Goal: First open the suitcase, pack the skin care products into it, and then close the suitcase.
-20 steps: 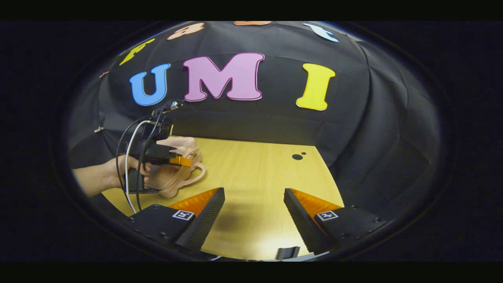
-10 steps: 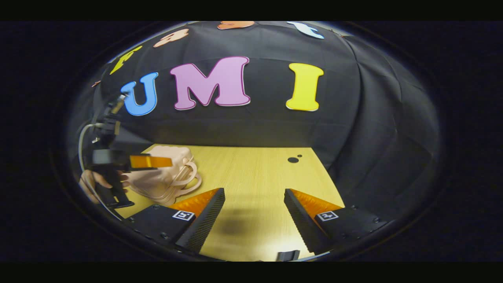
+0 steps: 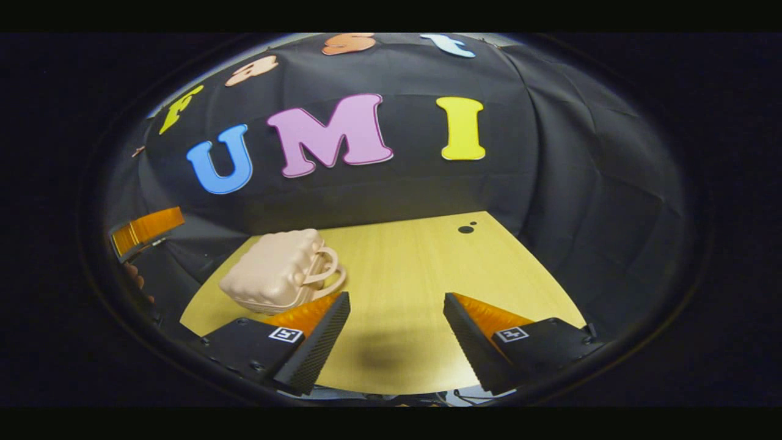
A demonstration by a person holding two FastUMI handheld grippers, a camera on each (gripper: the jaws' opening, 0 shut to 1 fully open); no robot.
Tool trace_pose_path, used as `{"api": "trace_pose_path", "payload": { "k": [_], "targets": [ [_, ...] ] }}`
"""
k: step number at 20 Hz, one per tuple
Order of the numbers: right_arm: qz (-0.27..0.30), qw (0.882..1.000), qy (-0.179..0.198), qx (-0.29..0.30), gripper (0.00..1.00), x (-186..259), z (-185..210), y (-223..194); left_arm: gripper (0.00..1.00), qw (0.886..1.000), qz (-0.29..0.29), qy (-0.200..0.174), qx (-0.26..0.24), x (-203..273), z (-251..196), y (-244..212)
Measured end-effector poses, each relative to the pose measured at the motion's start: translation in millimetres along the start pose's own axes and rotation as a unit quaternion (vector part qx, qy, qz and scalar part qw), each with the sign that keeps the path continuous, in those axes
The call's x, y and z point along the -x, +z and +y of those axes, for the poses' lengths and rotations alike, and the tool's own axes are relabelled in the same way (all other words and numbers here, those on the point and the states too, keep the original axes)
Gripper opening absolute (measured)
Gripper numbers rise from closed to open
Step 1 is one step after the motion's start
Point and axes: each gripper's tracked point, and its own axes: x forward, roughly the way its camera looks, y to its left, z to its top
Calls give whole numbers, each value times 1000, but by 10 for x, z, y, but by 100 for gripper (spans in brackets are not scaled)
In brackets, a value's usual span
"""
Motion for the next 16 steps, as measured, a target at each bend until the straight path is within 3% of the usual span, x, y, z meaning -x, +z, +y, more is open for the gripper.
{"api": "trace_pose_path", "payload": {
  "k": [5, 16],
  "targets": [
    [-11, 1000, 21, 4, 98, 240, 354, -71, 96, 1000, -6, -10, -14, 310, 127, 16],
    [-53, 996, 52, 48, 97, 583, 800, -33, 96, 999, -10, -31, -42, 486, 158, 26]
  ]
}}
